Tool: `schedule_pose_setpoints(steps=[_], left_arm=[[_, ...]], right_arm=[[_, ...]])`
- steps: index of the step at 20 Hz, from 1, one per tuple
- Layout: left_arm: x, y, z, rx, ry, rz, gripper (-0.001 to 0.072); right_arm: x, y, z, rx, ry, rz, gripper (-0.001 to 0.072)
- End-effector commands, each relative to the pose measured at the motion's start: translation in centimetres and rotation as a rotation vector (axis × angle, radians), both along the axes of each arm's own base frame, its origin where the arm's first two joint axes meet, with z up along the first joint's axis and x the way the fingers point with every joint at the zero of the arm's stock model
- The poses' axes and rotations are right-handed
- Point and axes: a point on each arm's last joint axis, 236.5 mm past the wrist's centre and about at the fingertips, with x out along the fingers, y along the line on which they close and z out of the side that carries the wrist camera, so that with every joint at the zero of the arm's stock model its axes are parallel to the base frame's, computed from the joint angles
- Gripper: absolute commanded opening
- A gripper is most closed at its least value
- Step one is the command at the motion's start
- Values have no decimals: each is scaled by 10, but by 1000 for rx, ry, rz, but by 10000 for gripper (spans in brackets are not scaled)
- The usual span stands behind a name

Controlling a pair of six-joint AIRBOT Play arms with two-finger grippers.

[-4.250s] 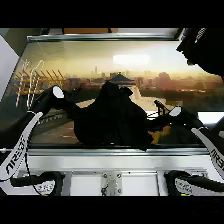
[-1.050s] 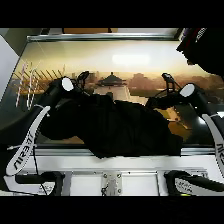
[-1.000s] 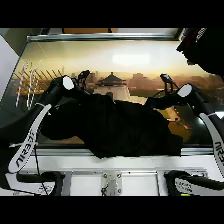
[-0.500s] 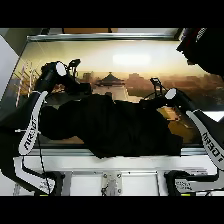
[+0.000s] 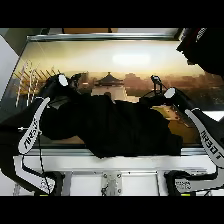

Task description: Fold the clothes and pants, and hang the long-sleeved shirts on hangers.

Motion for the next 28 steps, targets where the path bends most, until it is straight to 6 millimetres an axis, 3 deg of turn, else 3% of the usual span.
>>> schedule_pose_setpoints(steps=[1,2,4,5,7,8,9,10,11,13,16,18,20,22,23,24,25,26,28], left_arm=[[32,3,36,-29,-109,29,12],[55,7,76,-45,-213,45,12],[91,15,180,-76,-463,64,12],[100,21,232,-87,-583,74,12],[99,39,322,-96,-781,101,12],[94,50,346,-74,-838,115,12],[88,62,357,-41,-861,128,12],[81,72,356,-7,-856,141,12],[73,79,342,15,-821,149,12],[60,79,291,29,-699,145,12],[48,73,186,42,-512,155,19],[41,75,139,27,-422,236,596],[39,90,133,2,-383,343,616],[40,102,155,2,-425,365,616],[39,108,170,0,-455,377,616],[36,113,181,0,-479,386,616],[31,119,190,10,-496,387,616],[26,123,196,20,-508,374,616],[11,132,194,30,-493,388,616]], right_arm=[[30,-9,58,7,-131,-16,11],[48,-21,102,1,-233,-34,11],[73,-50,215,-2,-474,-89,10],[76,-64,275,-6,-596,-115,10],[57,-91,391,-23,-832,-166,10],[40,-99,433,-33,-919,-184,10],[19,-105,467,-42,-993,-198,10],[-3,-104,489,-48,-1039,-199,10],[-22,-99,498,-56,-1045,-177,10],[-57,-72,483,-39,-953,-86,10],[-99,-1,410,87,-668,81,9],[-127,67,345,170,-478,227,10],[-160,140,284,234,-347,372,11],[-193,212,238,319,-300,462,23],[-205,242,223,348,-302,488,98],[-214,268,213,359,-317,519,315],[-219,285,207,363,-330,540,509],[-217,294,205,359,-341,547,579],[-196,282,209,318,-387,527,579]])
